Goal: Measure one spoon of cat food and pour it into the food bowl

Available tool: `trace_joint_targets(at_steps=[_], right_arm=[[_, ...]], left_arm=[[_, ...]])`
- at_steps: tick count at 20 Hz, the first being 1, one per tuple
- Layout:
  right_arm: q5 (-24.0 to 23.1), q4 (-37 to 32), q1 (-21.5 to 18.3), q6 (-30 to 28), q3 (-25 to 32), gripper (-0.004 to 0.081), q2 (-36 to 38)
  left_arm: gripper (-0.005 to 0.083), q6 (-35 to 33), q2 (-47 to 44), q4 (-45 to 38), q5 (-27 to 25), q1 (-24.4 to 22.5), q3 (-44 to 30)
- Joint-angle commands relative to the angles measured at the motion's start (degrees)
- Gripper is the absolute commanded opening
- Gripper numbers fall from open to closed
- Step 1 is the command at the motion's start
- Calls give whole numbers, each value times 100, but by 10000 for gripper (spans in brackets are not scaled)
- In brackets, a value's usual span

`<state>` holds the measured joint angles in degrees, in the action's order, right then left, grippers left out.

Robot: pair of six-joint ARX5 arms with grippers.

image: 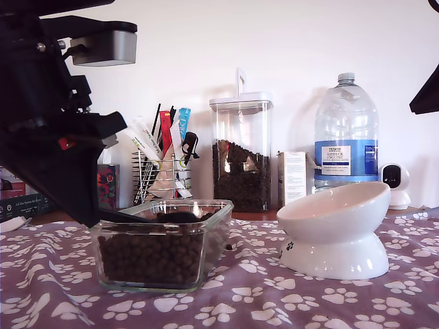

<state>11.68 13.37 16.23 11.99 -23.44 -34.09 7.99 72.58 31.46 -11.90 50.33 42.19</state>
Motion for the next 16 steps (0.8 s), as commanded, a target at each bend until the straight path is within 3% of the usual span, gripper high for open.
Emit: trace_joint_targets(at_steps=[1,3,13,16], right_arm=[[35,-26,20,7,140,-10,-24],[35,-26,20,7,140,-10,-24],[35,-20,22,9,140,-10,-24],[37,-2,22,9,140,-10,-24]], left_arm=[[131,-33,129,168,153,85,-177],[242,-33,129,188,258,85,-177],[258,-44,52,166,223,79,-166],[347,240,-400,149,243,76,-166]])
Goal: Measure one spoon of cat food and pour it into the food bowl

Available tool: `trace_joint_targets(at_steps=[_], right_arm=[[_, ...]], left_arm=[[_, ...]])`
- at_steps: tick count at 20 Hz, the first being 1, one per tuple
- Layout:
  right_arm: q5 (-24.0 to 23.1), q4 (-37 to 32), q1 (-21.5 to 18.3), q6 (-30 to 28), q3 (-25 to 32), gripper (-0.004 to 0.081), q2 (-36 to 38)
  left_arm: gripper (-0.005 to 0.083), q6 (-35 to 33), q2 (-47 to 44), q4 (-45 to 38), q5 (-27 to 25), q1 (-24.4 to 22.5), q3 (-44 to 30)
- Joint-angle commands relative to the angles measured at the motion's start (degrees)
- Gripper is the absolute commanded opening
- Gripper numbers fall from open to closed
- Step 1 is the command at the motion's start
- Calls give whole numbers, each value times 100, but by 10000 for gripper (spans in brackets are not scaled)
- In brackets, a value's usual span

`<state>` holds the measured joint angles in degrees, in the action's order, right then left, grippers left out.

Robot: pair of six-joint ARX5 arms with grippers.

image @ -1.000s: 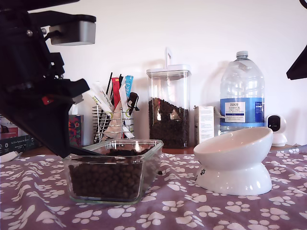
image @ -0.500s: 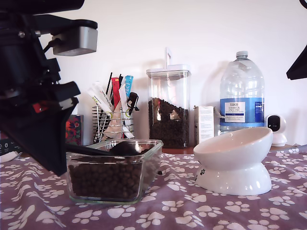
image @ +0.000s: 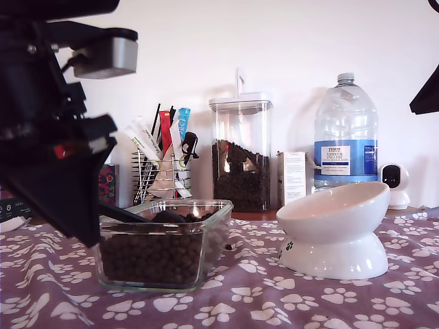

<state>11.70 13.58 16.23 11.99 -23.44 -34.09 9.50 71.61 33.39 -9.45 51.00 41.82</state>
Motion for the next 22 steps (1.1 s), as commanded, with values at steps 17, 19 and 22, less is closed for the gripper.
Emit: trace_joint_targets(at_steps=[17,19,22], right_arm=[[33,-31,22,9,140,-10,-24],[33,-50,22,9,140,-10,-24],[31,-46,22,9,140,-10,-24]], left_arm=[[359,2809,-3501,-1731,11,-326,-2055],[359,2625,-3263,-1989,61,-326,-2177],[340,1506,-2861,-2188,11,-321,-2155]])
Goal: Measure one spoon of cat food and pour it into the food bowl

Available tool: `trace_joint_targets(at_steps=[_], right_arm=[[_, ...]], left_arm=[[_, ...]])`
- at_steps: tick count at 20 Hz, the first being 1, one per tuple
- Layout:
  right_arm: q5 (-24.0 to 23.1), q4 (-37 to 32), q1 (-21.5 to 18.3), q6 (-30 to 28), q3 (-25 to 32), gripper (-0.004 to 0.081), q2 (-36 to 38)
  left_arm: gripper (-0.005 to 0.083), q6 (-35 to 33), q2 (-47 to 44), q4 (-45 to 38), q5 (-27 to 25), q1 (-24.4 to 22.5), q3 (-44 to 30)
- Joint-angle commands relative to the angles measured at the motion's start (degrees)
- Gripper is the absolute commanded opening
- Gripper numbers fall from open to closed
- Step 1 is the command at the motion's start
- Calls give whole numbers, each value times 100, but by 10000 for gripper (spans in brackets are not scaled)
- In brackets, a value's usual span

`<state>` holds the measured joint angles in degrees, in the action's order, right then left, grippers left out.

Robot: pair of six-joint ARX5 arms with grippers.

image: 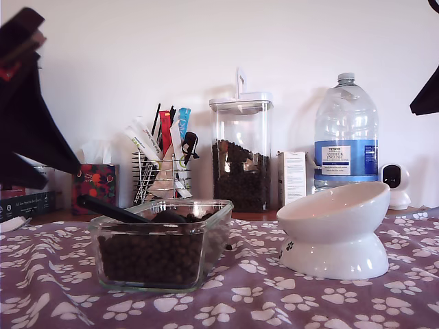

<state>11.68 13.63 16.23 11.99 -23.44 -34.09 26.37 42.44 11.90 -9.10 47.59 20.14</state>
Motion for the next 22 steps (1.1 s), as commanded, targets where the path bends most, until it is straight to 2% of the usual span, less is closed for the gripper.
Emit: trace_joint_targets(at_steps=[1,3,6,9,12,15,22], right_arm=[[20,-48,22,7,140,-10,-24],[-7,-50,20,7,140,-10,-24],[-24,-50,20,7,140,-10,-24],[-24,-48,20,7,140,-10,-24],[-33,-52,20,4,140,-10,-24],[-33,-52,20,4,140,-10,-24],[-170,-52,20,2,140,-10,-24]], left_arm=[[346,-170,170,-37,-15,20,13],[363,-308,328,-203,-2,33,13],[362,-1359,367,-804,138,162,28],[364,-2157,402,-984,140,289,74],[427,-2730,750,-1047,155,361,74],[431,-2942,1228,-1252,50,350,74],[429,-2946,2199,-1989,-61,352,74]])
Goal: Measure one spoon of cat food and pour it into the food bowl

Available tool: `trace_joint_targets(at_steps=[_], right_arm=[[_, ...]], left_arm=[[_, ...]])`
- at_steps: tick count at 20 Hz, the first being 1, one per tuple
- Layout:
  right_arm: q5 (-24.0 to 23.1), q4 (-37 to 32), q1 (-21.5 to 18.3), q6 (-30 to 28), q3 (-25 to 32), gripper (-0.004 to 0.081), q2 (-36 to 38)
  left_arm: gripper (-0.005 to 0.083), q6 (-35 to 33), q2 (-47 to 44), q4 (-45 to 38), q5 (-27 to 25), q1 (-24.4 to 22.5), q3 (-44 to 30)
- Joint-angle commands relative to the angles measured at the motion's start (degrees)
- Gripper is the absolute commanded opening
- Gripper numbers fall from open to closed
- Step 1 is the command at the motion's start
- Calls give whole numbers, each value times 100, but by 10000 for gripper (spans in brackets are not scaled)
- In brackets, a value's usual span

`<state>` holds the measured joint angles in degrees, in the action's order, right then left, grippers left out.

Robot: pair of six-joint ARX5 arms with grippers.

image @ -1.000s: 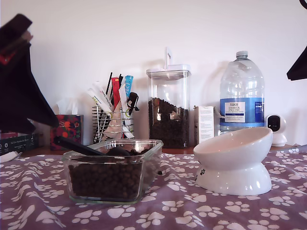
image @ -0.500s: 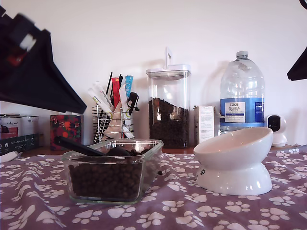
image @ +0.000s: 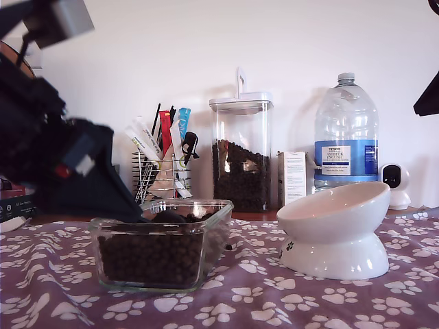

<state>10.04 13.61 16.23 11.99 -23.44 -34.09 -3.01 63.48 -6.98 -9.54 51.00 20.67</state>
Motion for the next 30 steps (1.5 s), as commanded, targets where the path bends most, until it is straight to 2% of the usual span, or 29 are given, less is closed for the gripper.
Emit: trace_joint_targets(at_steps=[1,4,7,9,19,26,30], right_arm=[[-11,-50,20,2,140,-10,-24],[-13,-50,20,2,140,-10,-24],[-13,-50,20,2,140,-10,-24],[-13,-50,20,2,140,-10,-24],[-11,-46,20,4,140,-10,-24],[-4,46,20,7,140,-10,-24],[-4,81,20,7,140,-10,-24]], left_arm=[[423,-7,199,-195,-15,11,22],[345,0,328,-398,-17,9,22],[315,2,341,-372,-13,-111,22],[238,2,378,-297,9,-151,22],[-3,-11,457,-297,-101,-186,22],[-19,-2,455,-490,-1012,-378,22],[-19,157,448,-551,-1038,-402,72]])
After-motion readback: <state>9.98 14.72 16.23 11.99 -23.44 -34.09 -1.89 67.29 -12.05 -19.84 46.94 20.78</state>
